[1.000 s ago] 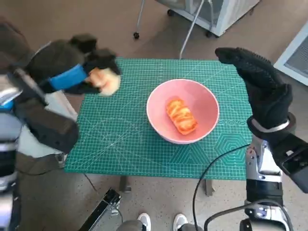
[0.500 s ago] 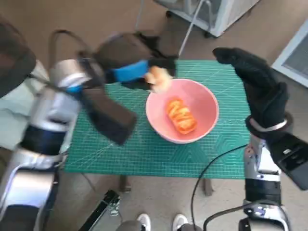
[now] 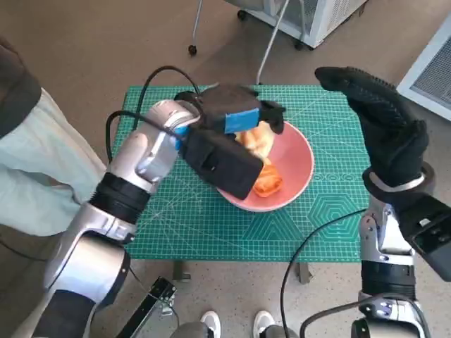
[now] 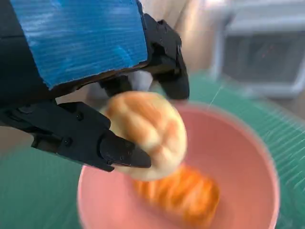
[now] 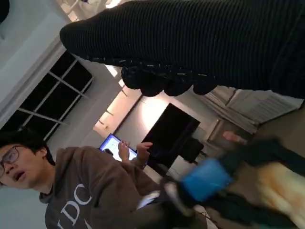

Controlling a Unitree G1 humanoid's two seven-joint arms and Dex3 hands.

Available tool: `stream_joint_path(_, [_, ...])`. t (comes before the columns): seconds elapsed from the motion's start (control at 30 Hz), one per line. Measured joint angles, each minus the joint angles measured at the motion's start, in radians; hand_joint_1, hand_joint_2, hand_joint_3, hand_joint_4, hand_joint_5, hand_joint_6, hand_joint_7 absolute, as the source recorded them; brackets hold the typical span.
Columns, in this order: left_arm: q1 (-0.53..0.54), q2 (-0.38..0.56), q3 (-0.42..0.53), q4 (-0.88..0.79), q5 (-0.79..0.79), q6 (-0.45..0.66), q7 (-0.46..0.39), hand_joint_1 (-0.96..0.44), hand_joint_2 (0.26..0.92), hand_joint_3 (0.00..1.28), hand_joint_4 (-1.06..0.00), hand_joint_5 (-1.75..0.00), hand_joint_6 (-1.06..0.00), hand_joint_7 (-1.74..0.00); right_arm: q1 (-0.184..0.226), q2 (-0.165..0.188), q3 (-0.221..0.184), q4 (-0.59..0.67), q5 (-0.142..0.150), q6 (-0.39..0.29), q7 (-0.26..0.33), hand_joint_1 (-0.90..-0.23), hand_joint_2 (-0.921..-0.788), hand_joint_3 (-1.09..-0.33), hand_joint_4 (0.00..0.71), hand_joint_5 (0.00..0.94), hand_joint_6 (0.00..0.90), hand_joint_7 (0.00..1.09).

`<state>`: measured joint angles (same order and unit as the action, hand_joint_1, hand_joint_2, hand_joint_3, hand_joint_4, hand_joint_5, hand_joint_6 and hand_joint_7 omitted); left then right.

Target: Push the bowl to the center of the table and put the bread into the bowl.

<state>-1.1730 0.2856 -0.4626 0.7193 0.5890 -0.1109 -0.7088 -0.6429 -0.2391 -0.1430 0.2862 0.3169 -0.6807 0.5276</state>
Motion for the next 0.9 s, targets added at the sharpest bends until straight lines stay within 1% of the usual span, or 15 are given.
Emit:
stream_joint_path(0.03, [0.000, -0.005, 0.000, -0.005, -0.002, 0.038, -0.027, -0.02, 0.815, 0.12, -0.05, -0.04, -0.03, -0.43, 0.002, -0.002, -0.001, -0.005, -0.005, 0.000, -0.004, -0.663, -0.921, -0.717, 0.081, 0.268, -0.001, 0.68])
stream_joint_path(0.1, [0.006, -0.006, 0.000, -0.020, -0.004, 0.080, -0.050, -0.02, 0.813, 0.11, -0.06, -0.03, -0.04, -0.44, 0.005, -0.005, -0.004, -0.010, -0.008, 0.000, -0.009, -0.663, -0.921, -0.717, 0.079, 0.269, -0.001, 0.68])
stream_joint_path(0.17, [0.014, -0.006, 0.000, -0.039, -0.005, 0.104, -0.055, -0.02, 0.812, 0.11, -0.07, -0.03, -0.04, -0.44, 0.009, -0.009, -0.007, -0.011, -0.009, 0.000, -0.015, -0.663, -0.921, -0.718, 0.078, 0.271, -0.001, 0.68])
stream_joint_path(0.27, [0.017, -0.004, 0.001, -0.052, -0.007, 0.108, -0.053, -0.03, 0.814, 0.10, -0.09, -0.03, -0.06, -0.44, 0.012, -0.011, -0.009, -0.010, -0.010, 0.000, -0.021, -0.663, -0.921, -0.717, 0.077, 0.274, -0.001, 0.68])
stream_joint_path(0.43, [0.018, 0.008, 0.003, -0.062, -0.016, 0.066, -0.036, -0.08, 0.827, 0.10, -0.14, -0.04, -0.08, -0.46, 0.012, -0.012, -0.009, -0.005, -0.011, -0.001, -0.025, -0.658, -0.921, -0.715, 0.075, 0.277, -0.001, 0.68])
stream_joint_path(0.63, [0.022, 0.036, 0.035, -0.082, -0.054, 0.031, -0.027, -0.22, 0.873, 0.10, -0.24, -0.06, -0.10, -0.48, 0.009, -0.012, -0.009, 0.003, -0.013, -0.003, -0.027, -0.647, -0.921, -0.713, 0.074, 0.281, -0.001, 0.68])
stream_joint_path(0.67, [0.023, 0.041, 0.044, -0.087, -0.062, 0.029, -0.026, -0.25, 0.884, 0.10, -0.28, -0.08, -0.12, -0.49, 0.009, -0.012, -0.009, 0.005, -0.014, -0.004, -0.029, -0.649, -0.921, -0.713, 0.074, 0.282, -0.001, 0.68])
stream_joint_path(0.73, [0.034, 0.052, 0.074, -0.103, -0.095, 0.015, -0.013, -0.28, 0.902, 0.08, -0.33, -0.08, -0.15, -0.51, 0.005, -0.012, -0.009, 0.014, -0.027, -0.009, -0.036, -0.651, -0.921, -0.714, 0.075, 0.283, -0.001, 0.67])
stream_joint_path(0.8, [0.053, 0.064, 0.115, -0.118, -0.138, -0.019, 0.014, -0.32, 0.913, 0.08, -0.41, -0.10, -0.21, -0.54, -0.002, -0.012, -0.009, 0.022, -0.042, -0.011, -0.049, -0.653, -0.921, -0.722, 0.077, 0.283, -0.001, 0.67])
stream_joint_path(0.83, [0.066, 0.069, 0.140, -0.125, -0.165, -0.044, 0.036, -0.33, 0.915, 0.08, -0.42, -0.11, -0.23, -0.54, -0.005, -0.012, -0.010, 0.027, -0.050, -0.011, -0.058, -0.653, -0.921, -0.724, 0.077, 0.282, -0.001, 0.67])
stream_joint_path(0.9, [0.096, 0.071, 0.194, -0.133, -0.216, -0.103, 0.089, -0.34, 0.918, 0.09, -0.48, -0.11, -0.31, -0.54, -0.010, -0.011, -0.011, 0.031, -0.067, -0.012, -0.081, -0.652, -0.921, -0.736, 0.079, 0.281, -0.001, 0.67])
